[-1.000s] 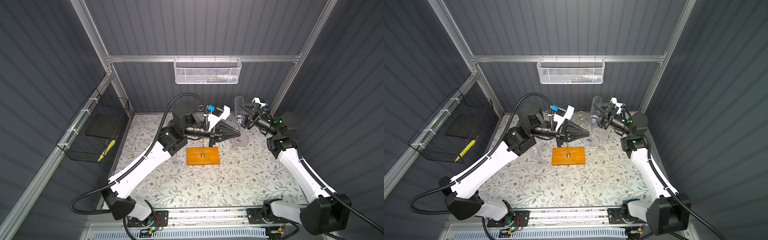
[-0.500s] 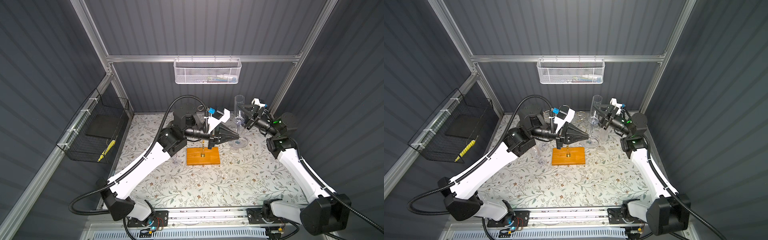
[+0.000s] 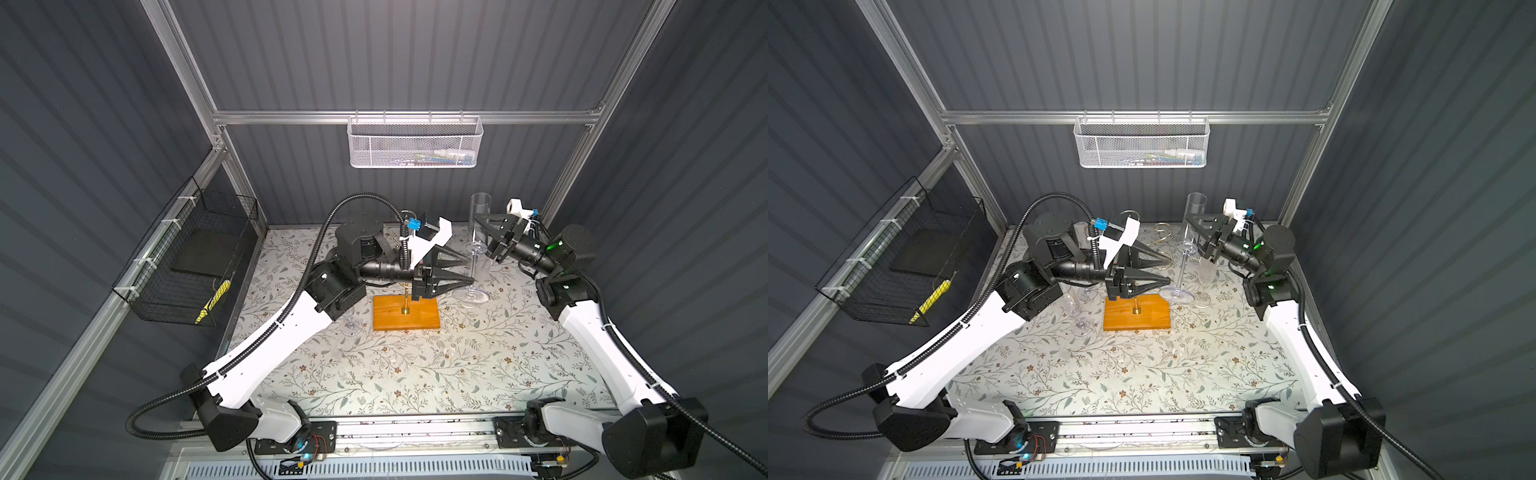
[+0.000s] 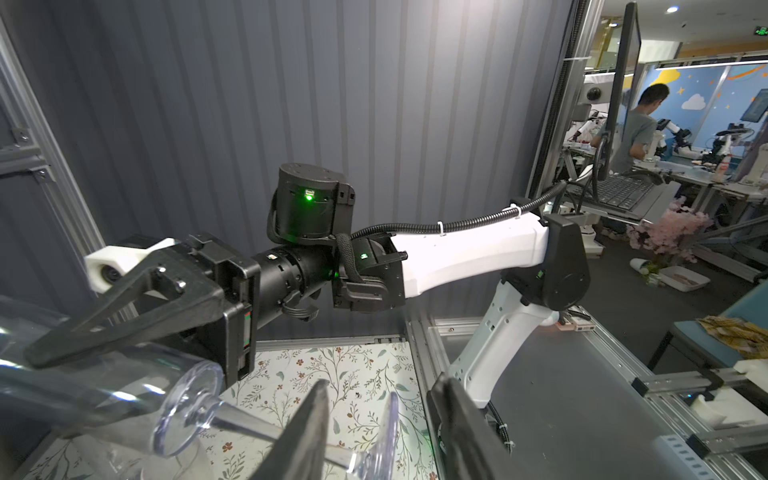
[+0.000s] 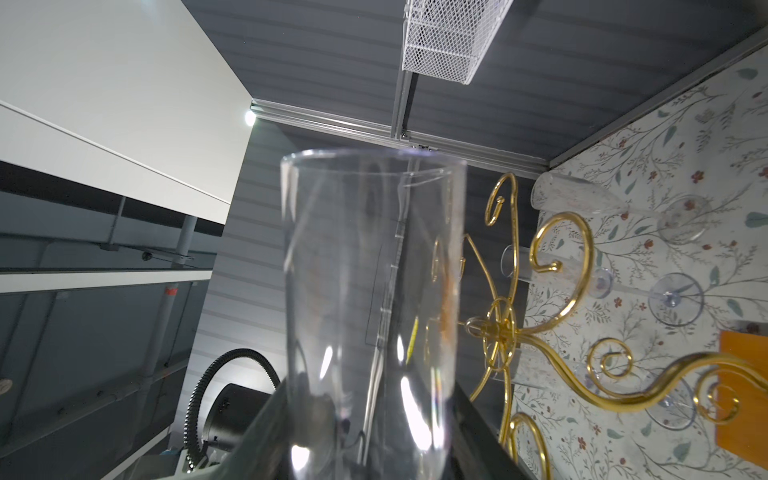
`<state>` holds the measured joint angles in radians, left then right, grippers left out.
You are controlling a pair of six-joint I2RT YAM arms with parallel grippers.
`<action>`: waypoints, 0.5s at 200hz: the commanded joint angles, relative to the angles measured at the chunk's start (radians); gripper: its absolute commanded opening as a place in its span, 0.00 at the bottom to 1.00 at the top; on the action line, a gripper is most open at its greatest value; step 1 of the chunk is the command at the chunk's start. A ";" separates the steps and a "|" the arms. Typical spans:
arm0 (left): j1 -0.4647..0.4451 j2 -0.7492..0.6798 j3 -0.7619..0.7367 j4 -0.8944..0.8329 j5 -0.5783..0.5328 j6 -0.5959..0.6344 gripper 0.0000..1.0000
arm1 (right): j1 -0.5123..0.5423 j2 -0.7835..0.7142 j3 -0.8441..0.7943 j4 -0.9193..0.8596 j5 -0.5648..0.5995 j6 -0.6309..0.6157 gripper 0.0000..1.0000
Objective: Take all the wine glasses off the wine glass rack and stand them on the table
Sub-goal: 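Open the left gripper off the stem while the right gripper pulls the glass away, then lower the glass upright with the right gripper onto the table beside the standing glasses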
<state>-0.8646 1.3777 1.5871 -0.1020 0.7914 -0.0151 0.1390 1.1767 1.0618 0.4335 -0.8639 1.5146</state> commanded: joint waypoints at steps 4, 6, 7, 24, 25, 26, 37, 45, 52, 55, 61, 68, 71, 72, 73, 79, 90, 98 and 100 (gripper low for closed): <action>-0.005 -0.052 -0.033 0.029 -0.088 -0.003 0.55 | -0.019 -0.050 0.049 -0.083 0.007 -0.143 0.36; -0.005 -0.055 -0.036 0.027 -0.094 -0.003 0.56 | -0.020 -0.050 0.052 -0.096 0.008 -0.154 0.36; -0.005 -0.057 -0.037 0.027 -0.096 -0.003 0.56 | -0.021 -0.050 0.054 -0.102 0.008 -0.158 0.36; -0.003 -0.082 -0.056 0.026 -0.133 -0.004 0.58 | -0.036 -0.096 0.082 -0.207 0.017 -0.259 0.36; -0.004 -0.083 -0.058 0.026 -0.135 -0.004 0.58 | -0.037 -0.098 0.084 -0.213 0.017 -0.268 0.36; -0.004 -0.084 -0.058 0.025 -0.136 -0.004 0.58 | -0.038 -0.100 0.086 -0.222 0.018 -0.275 0.36; -0.005 -0.098 -0.070 0.021 -0.161 -0.003 0.59 | -0.049 -0.123 0.104 -0.300 0.029 -0.348 0.36; -0.004 -0.110 -0.078 0.017 -0.181 -0.004 0.60 | -0.057 -0.142 0.119 -0.366 0.044 -0.415 0.35; -0.004 -0.120 -0.085 0.014 -0.199 -0.003 0.61 | -0.062 -0.161 0.136 -0.436 0.067 -0.481 0.35; -0.004 -0.124 -0.088 0.012 -0.209 -0.005 0.61 | -0.063 -0.169 0.143 -0.471 0.080 -0.514 0.35; -0.004 -0.134 -0.095 0.010 -0.227 -0.004 0.62 | -0.065 -0.186 0.158 -0.536 0.110 -0.581 0.35; -0.005 -0.146 -0.104 0.008 -0.249 -0.004 0.62 | -0.065 -0.207 0.173 -0.613 0.148 -0.653 0.35; -0.005 -0.150 -0.108 0.008 -0.259 -0.006 0.63 | -0.065 -0.215 0.177 -0.641 0.164 -0.683 0.35; -0.005 -0.152 -0.110 0.009 -0.262 -0.006 0.63 | -0.065 -0.219 0.178 -0.649 0.169 -0.690 0.35; -0.005 -0.153 -0.112 0.009 -0.267 -0.006 0.63 | -0.065 -0.221 0.179 -0.656 0.176 -0.700 0.35; -0.004 -0.165 -0.121 0.010 -0.285 -0.009 0.63 | -0.064 -0.242 0.178 -0.695 0.207 -0.750 0.36; -0.004 -0.186 -0.138 0.011 -0.316 -0.010 0.63 | -0.065 -0.288 0.160 -0.738 0.273 -0.828 0.36; -0.004 -0.199 -0.149 0.013 -0.331 -0.010 0.63 | -0.064 -0.326 0.130 -0.753 0.326 -0.878 0.35; -0.003 -0.202 -0.151 0.013 -0.335 -0.009 0.63 | -0.065 -0.335 0.121 -0.757 0.339 -0.888 0.34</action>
<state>-0.8646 1.2255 1.4643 -0.0906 0.5468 -0.0151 0.0792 0.9264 1.2095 -0.1478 -0.6918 0.8959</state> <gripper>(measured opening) 0.630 0.480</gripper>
